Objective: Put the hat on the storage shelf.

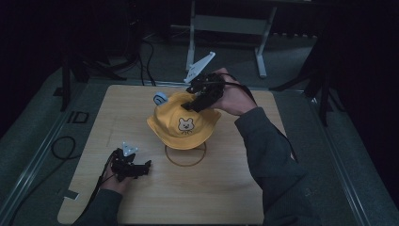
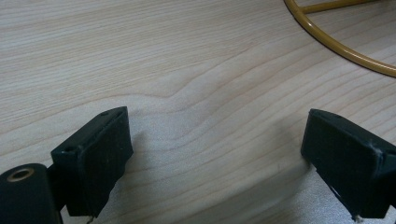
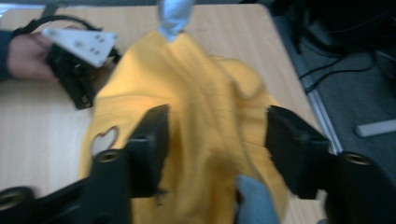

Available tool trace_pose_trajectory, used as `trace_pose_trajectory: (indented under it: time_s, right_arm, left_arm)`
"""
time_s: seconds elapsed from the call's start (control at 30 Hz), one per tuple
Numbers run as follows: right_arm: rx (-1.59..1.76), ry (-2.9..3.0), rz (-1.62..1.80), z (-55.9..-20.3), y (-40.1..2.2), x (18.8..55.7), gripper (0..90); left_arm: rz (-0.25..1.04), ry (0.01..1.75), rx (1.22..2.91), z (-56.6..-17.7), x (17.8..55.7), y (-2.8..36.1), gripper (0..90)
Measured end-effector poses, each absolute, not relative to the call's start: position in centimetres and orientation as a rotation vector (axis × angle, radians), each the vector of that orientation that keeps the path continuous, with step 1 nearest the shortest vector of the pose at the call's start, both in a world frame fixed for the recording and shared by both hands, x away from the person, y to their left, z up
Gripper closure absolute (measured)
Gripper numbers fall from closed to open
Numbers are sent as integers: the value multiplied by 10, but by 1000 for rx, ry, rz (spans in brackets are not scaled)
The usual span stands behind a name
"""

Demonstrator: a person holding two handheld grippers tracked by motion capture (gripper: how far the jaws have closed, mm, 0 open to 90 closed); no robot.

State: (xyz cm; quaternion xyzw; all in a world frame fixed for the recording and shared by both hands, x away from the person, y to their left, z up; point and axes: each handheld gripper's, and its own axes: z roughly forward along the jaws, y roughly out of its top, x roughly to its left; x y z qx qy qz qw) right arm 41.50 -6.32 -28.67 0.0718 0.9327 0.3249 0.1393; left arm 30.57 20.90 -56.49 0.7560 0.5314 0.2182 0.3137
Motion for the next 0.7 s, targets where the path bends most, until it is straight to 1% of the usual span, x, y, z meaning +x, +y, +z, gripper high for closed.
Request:
trace_pose_trajectory:
  time_s: [0.13,0.3,0.7]
  right_arm:
    - [254,2634,983,-282,-67,414,255]
    - [296,2610,986,-278,-72,413,175]
    - [314,2601,911,-272,-86,404,162]
  left_arm:
    - [576,1401,1993,-565,306,209,89]
    - [576,1401,1993,-565,306,209,89]
    - [576,1401,1991,-565,306,209,89]
